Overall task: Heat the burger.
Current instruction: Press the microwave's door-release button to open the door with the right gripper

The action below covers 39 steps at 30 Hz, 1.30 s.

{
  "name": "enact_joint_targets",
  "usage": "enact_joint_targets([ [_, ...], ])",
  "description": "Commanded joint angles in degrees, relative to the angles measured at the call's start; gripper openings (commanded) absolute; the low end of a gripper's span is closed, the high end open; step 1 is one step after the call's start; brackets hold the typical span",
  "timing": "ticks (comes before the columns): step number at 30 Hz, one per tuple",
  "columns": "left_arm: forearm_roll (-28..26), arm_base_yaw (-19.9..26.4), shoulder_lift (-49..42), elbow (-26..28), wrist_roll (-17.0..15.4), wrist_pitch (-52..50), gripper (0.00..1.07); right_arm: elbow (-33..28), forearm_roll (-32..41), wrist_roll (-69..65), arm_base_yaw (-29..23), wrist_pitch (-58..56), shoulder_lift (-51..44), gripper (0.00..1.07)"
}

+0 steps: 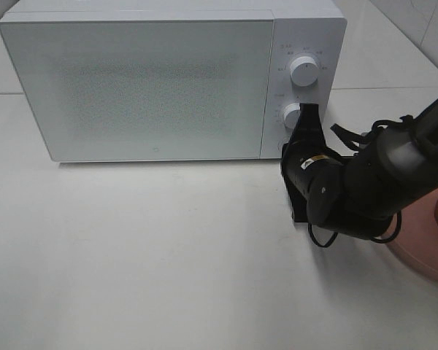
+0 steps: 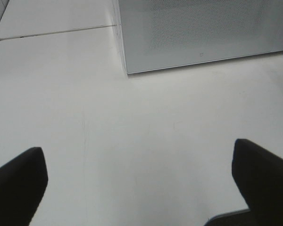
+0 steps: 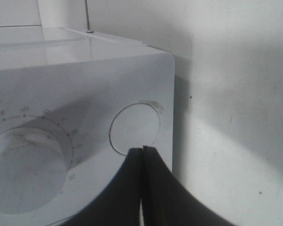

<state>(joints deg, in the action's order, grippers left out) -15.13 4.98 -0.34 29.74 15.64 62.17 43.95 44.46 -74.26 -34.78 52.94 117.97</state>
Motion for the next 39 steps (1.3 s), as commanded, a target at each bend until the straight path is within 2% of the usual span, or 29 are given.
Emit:
enact_joint_targets([
  [1, 0.00, -0.11, -0.06, -0.06, 0.11, -0.40, 1.00, 0.69, -0.52, 0.97, 0.74, -0.52, 0.29, 0.00],
  [20, 0.00, -0.11, -0.06, -0.06, 0.11, -0.40, 1.00, 4.07, -2.35, 0.80, 2.75, -1.78, 2.29, 0.00],
  [39, 0.00, -0.11, -0.06, -0.06, 0.11, -0.40, 1.00, 8.42, 0.80, 2.06, 2.75, 1.55, 4.76, 0.00],
])
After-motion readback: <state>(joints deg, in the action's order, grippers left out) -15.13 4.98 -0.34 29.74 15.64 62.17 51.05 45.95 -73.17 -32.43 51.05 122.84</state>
